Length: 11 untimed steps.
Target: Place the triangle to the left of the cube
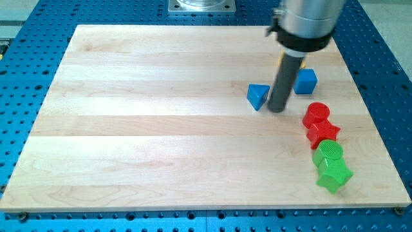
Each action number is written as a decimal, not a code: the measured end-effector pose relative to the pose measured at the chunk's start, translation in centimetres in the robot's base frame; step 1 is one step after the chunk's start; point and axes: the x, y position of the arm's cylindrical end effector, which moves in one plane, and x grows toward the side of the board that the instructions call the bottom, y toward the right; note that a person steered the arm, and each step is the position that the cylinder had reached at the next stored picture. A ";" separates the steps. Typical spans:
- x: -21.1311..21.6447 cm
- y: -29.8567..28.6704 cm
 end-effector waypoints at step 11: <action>0.7 3.1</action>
